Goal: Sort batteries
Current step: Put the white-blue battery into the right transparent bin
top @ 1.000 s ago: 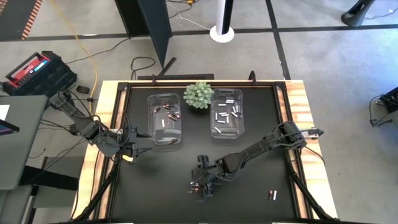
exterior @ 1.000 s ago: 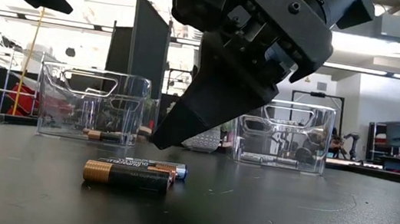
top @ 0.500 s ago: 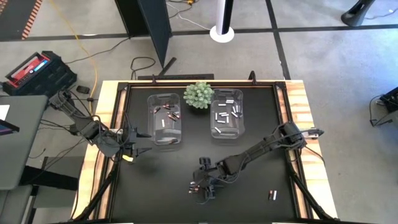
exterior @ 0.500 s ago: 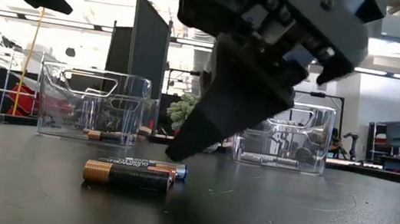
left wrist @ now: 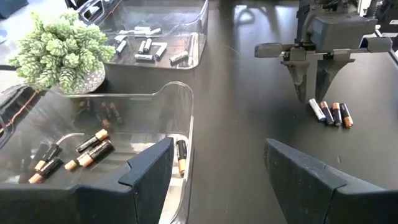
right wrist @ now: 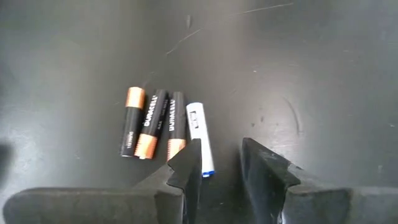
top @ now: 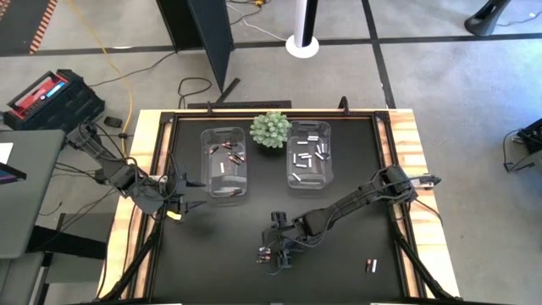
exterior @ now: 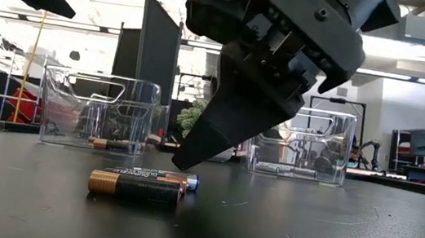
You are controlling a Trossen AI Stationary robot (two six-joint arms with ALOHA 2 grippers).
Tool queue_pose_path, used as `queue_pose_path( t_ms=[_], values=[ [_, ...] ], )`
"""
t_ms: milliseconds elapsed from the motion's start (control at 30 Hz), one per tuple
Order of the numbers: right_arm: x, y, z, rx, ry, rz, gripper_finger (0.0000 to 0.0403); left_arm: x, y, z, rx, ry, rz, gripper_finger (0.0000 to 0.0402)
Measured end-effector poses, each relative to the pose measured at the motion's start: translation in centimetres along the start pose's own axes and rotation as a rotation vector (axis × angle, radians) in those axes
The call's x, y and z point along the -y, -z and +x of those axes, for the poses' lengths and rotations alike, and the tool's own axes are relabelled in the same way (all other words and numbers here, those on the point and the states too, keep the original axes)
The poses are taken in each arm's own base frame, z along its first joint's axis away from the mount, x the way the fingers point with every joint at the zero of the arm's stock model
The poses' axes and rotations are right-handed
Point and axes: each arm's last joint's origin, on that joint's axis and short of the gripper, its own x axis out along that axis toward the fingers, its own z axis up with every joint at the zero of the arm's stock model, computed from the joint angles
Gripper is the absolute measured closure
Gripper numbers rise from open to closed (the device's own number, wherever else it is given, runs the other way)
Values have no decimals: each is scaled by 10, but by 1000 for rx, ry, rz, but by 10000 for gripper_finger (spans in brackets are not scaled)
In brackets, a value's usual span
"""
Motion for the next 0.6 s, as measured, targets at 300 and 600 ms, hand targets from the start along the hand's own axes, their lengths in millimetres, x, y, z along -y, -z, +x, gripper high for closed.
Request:
queue_pose_path(
  t_ms=[300,600],
  values=[
    [3,-1,0,-1,5,1,270,0,0,0,0,0,16,156],
    [1,0,0,0,2,13,270,0,0,0,0,0,15,156]
  ],
)
